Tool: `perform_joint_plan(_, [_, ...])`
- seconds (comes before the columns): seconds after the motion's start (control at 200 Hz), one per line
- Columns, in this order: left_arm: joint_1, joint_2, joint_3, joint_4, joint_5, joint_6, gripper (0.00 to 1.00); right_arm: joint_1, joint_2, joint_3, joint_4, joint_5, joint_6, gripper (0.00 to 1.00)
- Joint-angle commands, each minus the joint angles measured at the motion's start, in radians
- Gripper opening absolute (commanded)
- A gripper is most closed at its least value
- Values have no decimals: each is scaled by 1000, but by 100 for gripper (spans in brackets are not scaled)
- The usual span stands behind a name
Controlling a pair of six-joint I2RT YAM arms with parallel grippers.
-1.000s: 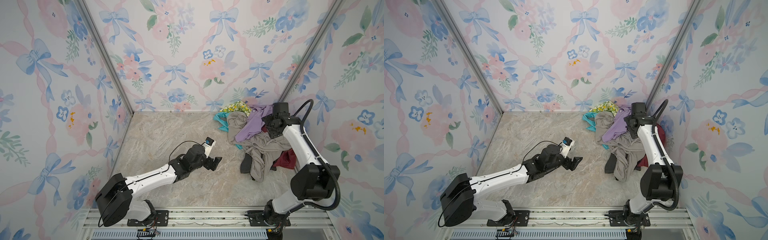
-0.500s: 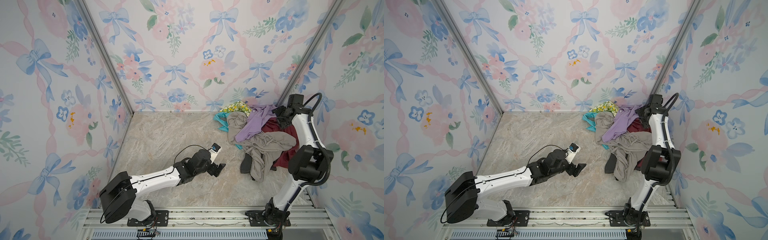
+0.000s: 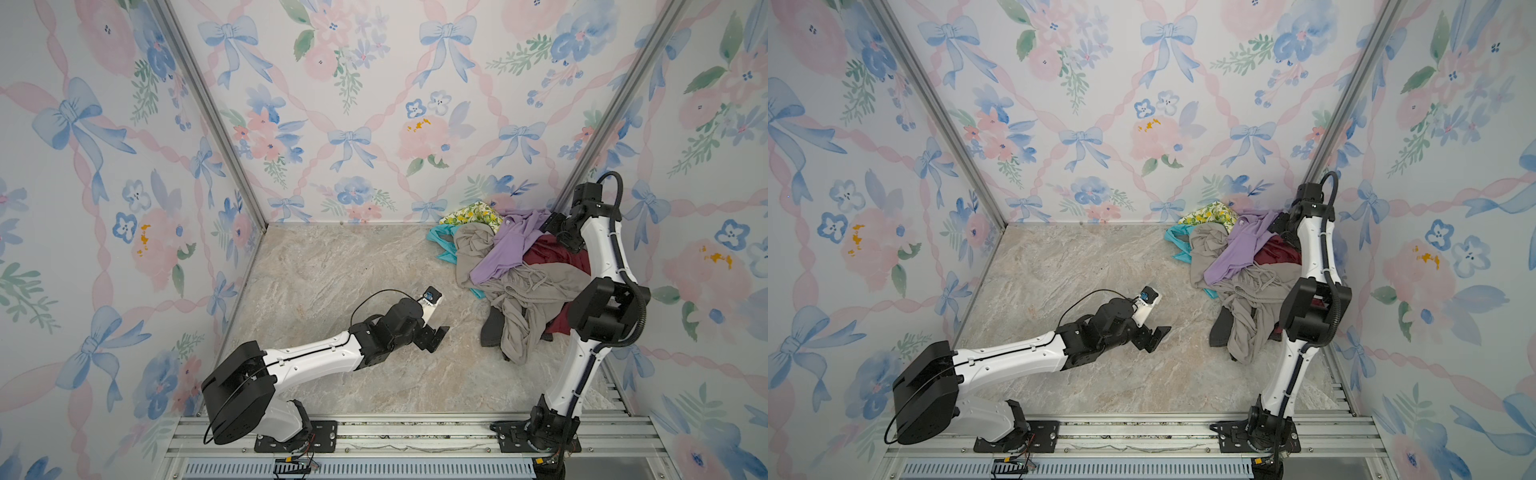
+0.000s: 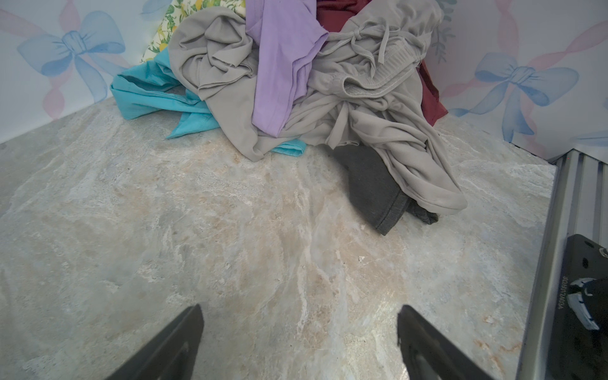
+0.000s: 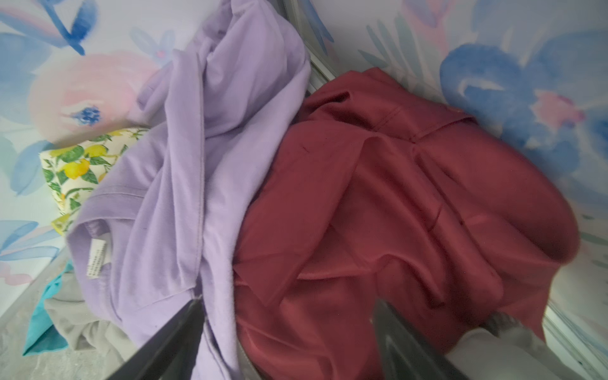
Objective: Pick out a specific cloth from the pile
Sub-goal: 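Reach the right gripper over the pile to the maroon shirt and grasp it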
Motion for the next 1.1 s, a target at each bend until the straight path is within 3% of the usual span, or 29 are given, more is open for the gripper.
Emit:
perform_joint_plan(0.0, [6, 7, 24, -12, -8, 18, 94, 2, 19, -12, -40, 29, -58, 83])
perform_joint_plan(0.35, [6, 7, 24, -13, -9, 20, 94, -3, 39, -87, 16, 7, -147, 79])
perform_joint_plan(0.52, [11, 8, 24, -12, -7, 18, 94, -6, 15, -177, 82, -5, -162, 67])
perform_joint_plan(0.795, [11, 14, 24, -13, -15, 20, 93, 14, 15, -226, 135, -21, -205, 63])
perform_joint_plan(1.095, [14, 22, 24, -12, -23, 23, 93, 45, 39, -159, 138, -15, -240, 17])
